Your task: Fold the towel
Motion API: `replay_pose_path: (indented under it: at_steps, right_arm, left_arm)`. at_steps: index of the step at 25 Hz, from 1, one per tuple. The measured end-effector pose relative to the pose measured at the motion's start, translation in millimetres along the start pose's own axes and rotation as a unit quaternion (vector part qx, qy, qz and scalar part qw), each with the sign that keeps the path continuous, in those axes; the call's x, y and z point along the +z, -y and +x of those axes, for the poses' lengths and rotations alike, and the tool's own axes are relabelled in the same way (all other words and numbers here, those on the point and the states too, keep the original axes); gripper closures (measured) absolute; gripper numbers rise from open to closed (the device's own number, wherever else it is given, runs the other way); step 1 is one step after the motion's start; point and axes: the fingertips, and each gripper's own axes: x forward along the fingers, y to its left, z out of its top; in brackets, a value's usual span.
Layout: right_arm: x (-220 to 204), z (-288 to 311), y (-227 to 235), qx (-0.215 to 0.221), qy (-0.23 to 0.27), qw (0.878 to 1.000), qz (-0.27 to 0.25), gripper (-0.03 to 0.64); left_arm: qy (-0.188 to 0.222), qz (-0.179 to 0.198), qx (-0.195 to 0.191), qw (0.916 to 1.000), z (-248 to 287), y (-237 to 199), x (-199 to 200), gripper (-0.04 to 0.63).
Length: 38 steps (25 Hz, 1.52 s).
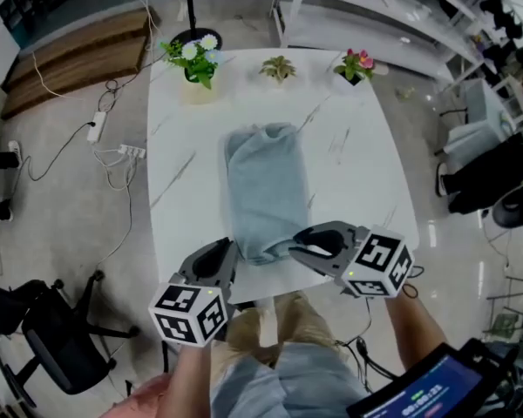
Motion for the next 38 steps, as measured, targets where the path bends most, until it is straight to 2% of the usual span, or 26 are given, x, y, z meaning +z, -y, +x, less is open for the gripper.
replay_pose_path:
  at_steps: [3,5,7,9,12,13,17,18,21,22,24,26,29,33,35,38]
  right_arm:
    - [-18,-19,54,-0.081,0.006,0.996,0.028,0.541]
    - [-31,-14,74,-0.093,0.007,0.994,0.054,0.543]
    - [-47,-1,70,-0.067,-0.009,0.995,0.07,0.543]
    - [-62,6,51,-0.03,-0.04,0.997,0.054,0.541]
    - [-84,2,34,-0.01,-0.08,0.997,0.022,0.538]
    - [-85,-1,30,-0.008,-0.077,0.997,0.017,0.53]
    - [-64,-6,21,-0.01,-0.01,1.0,0.007,0.511]
    - [-68,0,21,-0.009,-0.015,1.0,0.008,0.512]
    - [-106,24,13,0.008,-0.099,0.995,-0.01,0.518]
    - [-110,23,10,0.008,-0.113,0.993,-0.021,0.525]
    - [-89,4,10,-0.002,-0.092,0.996,-0.022,0.52]
    - [-48,-25,21,-0.021,-0.055,0.998,-0.023,0.52]
    - [15,-57,46,-0.061,-0.029,0.995,-0.073,0.51]
    - [76,-55,83,-0.096,-0.037,0.976,-0.19,0.421]
    - [93,-40,101,-0.085,-0.043,0.966,-0.24,0.38]
    - [105,-6,133,-0.05,-0.058,0.95,-0.303,0.373]
  left_arm:
    - [-0.021,0.028,-0.025,0.9991,19,19,0,0.56]
    - [-0.052,0.043,-0.035,0.9971,34,26,-13,0.56]
    - [-0.09,0.059,-0.034,0.9936,44,25,-31,0.557]
    - [-0.122,0.065,-0.025,0.99,46,19,-48,0.551]
    - [-0.143,0.057,-0.001,0.9881,37,-1,-63,0.551]
    - [-0.144,0.053,0.005,0.9881,34,-7,-64,0.551]
    - [-0.144,0.059,0.012,0.9878,29,-11,-62,0.551]
    - [-0.146,0.064,0.013,0.9871,31,-11,-65,0.551]
    - [-0.152,0.063,0.013,0.9863,31,-10,-73,0.551]
    - [-0.15,0.061,0.012,0.9868,26,-8,-71,0.551]
    - [-0.128,0.061,0.007,0.9898,13,2,-54,0.551]
    - [-0.092,0.065,-0.003,0.9936,4,17,-26,0.552]
    - [-0.058,0.066,-0.024,0.9958,9,39,-1,0.551]
    - [-0.051,0.061,-0.043,0.9959,33,64,1,0.554]
    - [-0.058,0.057,-0.049,0.9955,51,73,-7,0.552]
    - [-0.075,0.043,-0.05,0.995,74,76,-20,0.554]
